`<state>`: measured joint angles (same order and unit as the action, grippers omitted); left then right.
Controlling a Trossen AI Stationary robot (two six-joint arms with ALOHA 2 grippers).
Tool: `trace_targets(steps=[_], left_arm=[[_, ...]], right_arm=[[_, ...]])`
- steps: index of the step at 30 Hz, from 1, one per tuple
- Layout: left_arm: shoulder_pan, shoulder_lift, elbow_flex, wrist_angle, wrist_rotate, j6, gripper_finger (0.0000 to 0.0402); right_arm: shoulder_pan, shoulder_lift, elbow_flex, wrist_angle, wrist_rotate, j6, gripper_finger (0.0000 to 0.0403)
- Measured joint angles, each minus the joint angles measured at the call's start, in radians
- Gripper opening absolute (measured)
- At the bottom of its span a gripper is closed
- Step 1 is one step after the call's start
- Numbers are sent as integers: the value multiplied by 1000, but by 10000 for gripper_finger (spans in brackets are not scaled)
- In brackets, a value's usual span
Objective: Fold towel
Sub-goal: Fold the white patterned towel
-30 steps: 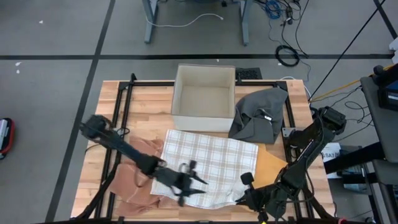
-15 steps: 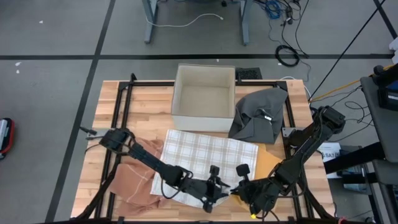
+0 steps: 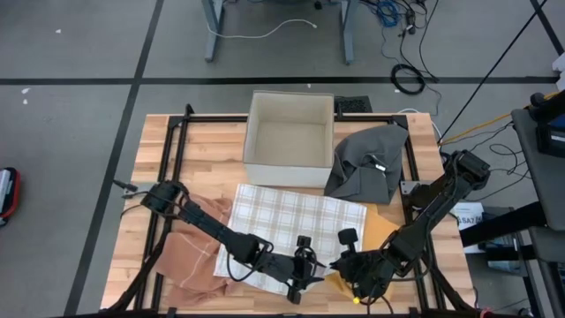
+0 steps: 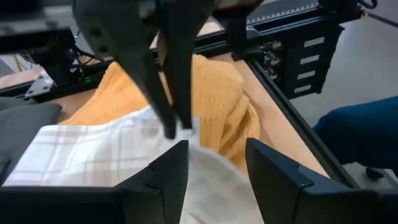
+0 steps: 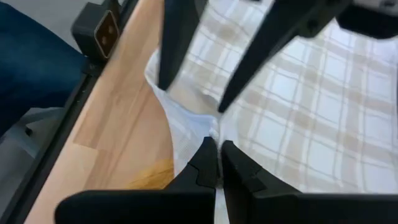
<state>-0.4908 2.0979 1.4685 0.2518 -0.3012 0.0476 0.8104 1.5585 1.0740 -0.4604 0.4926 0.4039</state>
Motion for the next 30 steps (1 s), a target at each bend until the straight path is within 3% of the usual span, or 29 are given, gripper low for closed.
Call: trace_targets(steps=[7, 11, 15, 30], left_arm=[[21, -2, 8, 3, -2, -57, 165], [27, -2, 8, -15, -63, -53, 165], [26, -2, 8, -44, -25, -52, 165], [37, 0, 8, -87, -68, -67, 157]], right_arm=[[-13, 0, 0, 10, 0, -1, 0], [-32, 0, 0, 16, 0, -5, 0], [-43, 0, 0, 34, -3, -29, 0], [-58, 0, 0, 68, 33, -58, 0]])
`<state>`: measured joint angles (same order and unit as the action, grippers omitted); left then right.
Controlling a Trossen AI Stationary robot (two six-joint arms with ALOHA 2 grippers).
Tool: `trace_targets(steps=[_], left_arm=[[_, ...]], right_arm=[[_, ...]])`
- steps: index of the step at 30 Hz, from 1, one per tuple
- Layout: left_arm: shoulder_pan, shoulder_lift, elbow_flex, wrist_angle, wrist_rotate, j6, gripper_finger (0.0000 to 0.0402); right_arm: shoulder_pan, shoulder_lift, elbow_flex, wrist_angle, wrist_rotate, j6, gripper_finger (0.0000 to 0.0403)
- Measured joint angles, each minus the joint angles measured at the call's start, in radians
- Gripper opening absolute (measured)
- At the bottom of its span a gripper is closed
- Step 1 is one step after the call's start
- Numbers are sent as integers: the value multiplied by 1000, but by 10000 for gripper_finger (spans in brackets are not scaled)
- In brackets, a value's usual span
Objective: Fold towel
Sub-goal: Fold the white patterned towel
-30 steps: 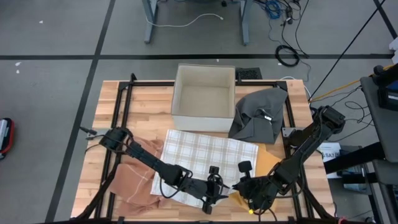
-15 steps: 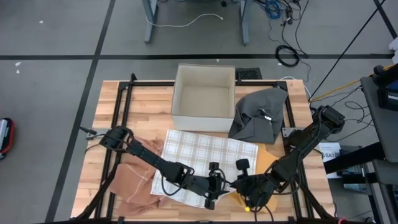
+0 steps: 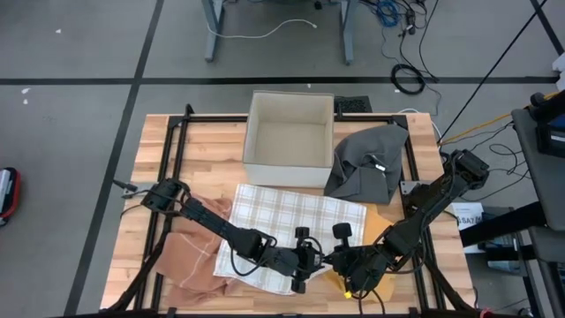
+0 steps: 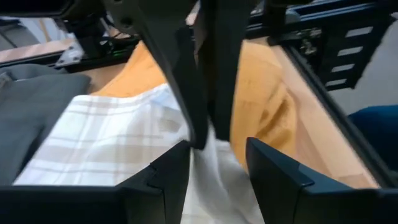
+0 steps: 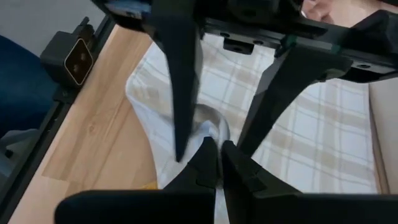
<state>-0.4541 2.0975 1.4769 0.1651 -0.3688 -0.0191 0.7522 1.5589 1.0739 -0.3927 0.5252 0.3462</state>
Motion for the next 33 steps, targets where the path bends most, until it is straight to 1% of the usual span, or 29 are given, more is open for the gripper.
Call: trace_targets(steps=[3, 8, 11, 14, 16, 18, 20, 22, 25, 28, 31, 33], left_arm=[[0, 0, 0, -9, -17, 8, 124], [-5, 0, 0, 7, -28, 72, 46], [-12, 0, -1, 8, -36, 117, 15], [-19, 0, -1, -1, -41, 140, 8], [-24, -1, -1, -34, -41, 141, 7], [-36, -12, -1, -91, -51, 138, 6], [-51, -31, -2, -132, -82, 136, 6], [-68, -50, -1, -165, -120, 135, 6], [-92, -70, -1, -213, -148, 129, 5], [-112, -86, -1, -241, -157, 110, 5], [-126, -90, 0, -274, -168, 87, 5], [-131, -90, -1, -310, -169, 65, 5]], right_arm=[[0, 0, 0, 0, -1, 0, 0], [1, 0, 0, 0, -5, 1, 0], [2, -1, 0, -4, -7, 6, 2], [14, -1, 0, -4, -4, -12, 21], [30, -1, 0, -27, 11, -19, 47], [54, -1, 0, -75, 40, -1, 81], [77, -1, 0, -160, 71, 65, 118], [94, -1, 0, -268, 79, 165, 153], [111, -1, -1, -402, 80, 318, 188], [121, 12, -1, -516, 83, 414, 195], [120, 38, -1, -589, 78, 461, 187], [120, 58, -2, -606, 78, 466, 177]])
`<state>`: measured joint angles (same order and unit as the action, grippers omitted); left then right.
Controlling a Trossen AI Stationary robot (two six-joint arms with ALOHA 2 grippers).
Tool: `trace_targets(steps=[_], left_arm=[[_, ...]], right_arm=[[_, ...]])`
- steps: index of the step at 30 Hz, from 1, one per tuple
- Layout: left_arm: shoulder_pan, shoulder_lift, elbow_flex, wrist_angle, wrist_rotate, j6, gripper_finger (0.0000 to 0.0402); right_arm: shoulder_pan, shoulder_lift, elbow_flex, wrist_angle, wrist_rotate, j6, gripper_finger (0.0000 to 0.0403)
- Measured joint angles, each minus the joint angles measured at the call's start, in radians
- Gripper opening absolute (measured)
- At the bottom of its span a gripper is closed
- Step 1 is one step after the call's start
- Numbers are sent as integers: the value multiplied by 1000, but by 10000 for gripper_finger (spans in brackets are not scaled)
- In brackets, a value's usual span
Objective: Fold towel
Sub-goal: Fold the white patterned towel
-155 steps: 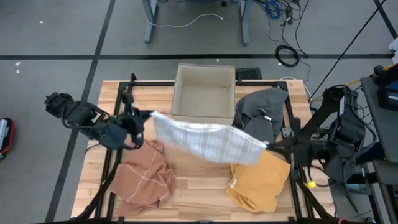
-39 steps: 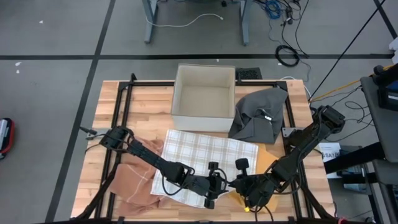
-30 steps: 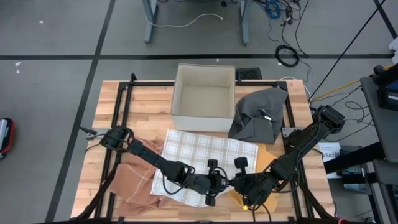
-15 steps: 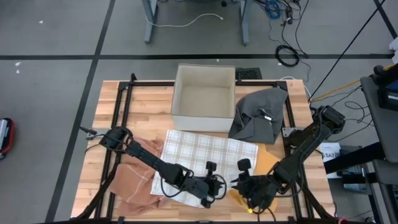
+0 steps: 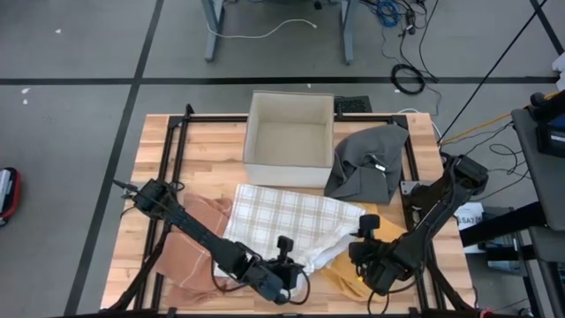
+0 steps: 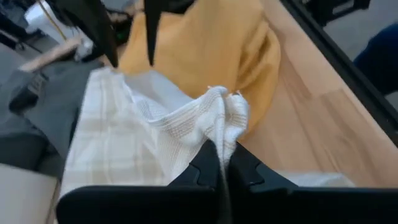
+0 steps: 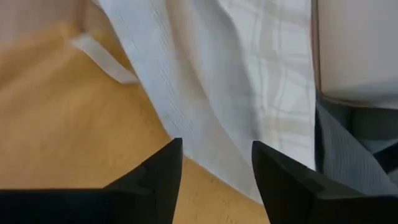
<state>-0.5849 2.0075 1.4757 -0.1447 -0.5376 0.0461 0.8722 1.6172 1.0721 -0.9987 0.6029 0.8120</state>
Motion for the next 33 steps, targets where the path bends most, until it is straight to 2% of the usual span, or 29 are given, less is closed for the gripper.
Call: trace_targets(steps=[6, 11, 18, 22, 27, 33], left_arm=[[-2, 0, 0, -67, -6, -39, 5], [-14, 0, 0, -84, -6, -39, 5], [-29, 0, 0, -88, -5, -37, 5], [-34, 0, 0, -87, -5, -37, 5], [-37, -7, 0, -92, -5, -36, 5], [-37, -28, 0, -124, -5, -35, 5]], right_arm=[[7, 56, 0, -72, -2, 39, 153], [14, 73, -1, -115, 3, 93, 149], [34, 75, -1, -124, 77, 148, 150], [33, 77, -28, -28, 104, 125, 151], [17, 78, -94, 156, 38, 21, 151], [20, 78, -98, 118, 26, 33, 151]])
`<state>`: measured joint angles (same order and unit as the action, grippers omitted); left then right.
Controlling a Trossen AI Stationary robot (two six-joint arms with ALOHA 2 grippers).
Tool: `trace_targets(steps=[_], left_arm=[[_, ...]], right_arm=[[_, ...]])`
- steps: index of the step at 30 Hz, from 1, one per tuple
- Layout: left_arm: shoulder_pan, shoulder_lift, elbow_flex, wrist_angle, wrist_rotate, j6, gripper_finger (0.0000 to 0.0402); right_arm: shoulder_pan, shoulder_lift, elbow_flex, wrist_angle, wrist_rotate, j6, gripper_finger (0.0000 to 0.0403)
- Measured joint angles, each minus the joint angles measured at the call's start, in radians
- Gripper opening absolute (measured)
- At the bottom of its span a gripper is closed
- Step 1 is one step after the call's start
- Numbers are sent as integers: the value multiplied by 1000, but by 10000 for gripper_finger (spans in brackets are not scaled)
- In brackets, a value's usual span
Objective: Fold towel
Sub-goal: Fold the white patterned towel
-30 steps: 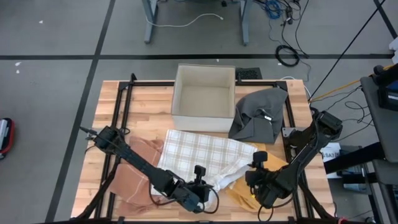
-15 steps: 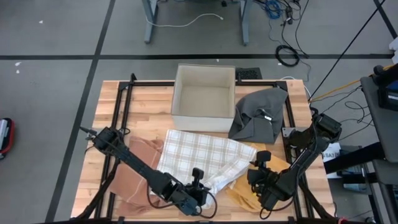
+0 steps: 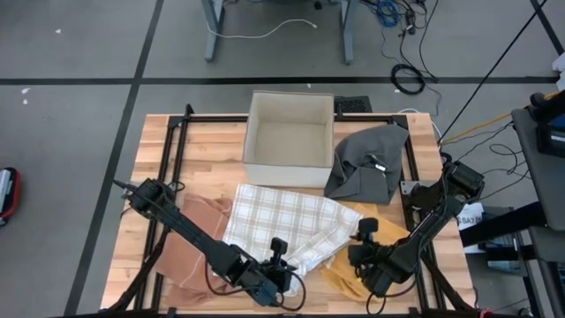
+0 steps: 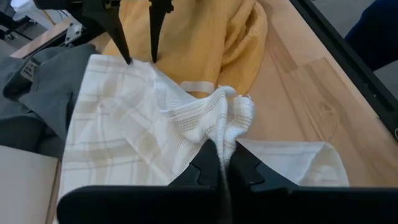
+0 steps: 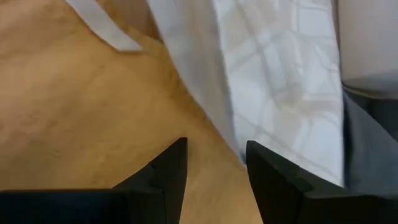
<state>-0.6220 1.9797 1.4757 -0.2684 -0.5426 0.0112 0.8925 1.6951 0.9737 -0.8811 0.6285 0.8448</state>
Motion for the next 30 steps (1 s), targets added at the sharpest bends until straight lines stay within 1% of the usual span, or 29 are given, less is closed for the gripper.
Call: trace_targets(steps=[2, 7, 13, 14, 18, 20, 26, 30], left_arm=[[1, -1, 0, -1, 0, -1, 5], [0, -3, 0, 1, 0, -2, 5], [-15, -11, 0, 38, -2, 22, 5], [-16, -14, 0, 46, -12, 24, 5], [-37, -43, 0, 50, -109, 61, 5], [-47, -60, 0, 55, -137, 77, 5], [-57, -86, 0, 76, -148, 95, 5], [-56, -85, 0, 83, -148, 103, 5]], right_arm=[[-1, 0, 0, -37, 7, 25, 151], [-8, 0, 0, -76, 78, 56, 151], [-24, 0, 0, -66, 74, 36, 150], [-23, 0, 0, -62, 73, 29, 150], [-23, 0, 0, -63, 66, 27, 150], [-23, -1, -13, -60, 56, 30, 150], [-29, -1, -80, 13, 55, 34, 147], [-43, -1, -112, 38, 58, 61, 124]])
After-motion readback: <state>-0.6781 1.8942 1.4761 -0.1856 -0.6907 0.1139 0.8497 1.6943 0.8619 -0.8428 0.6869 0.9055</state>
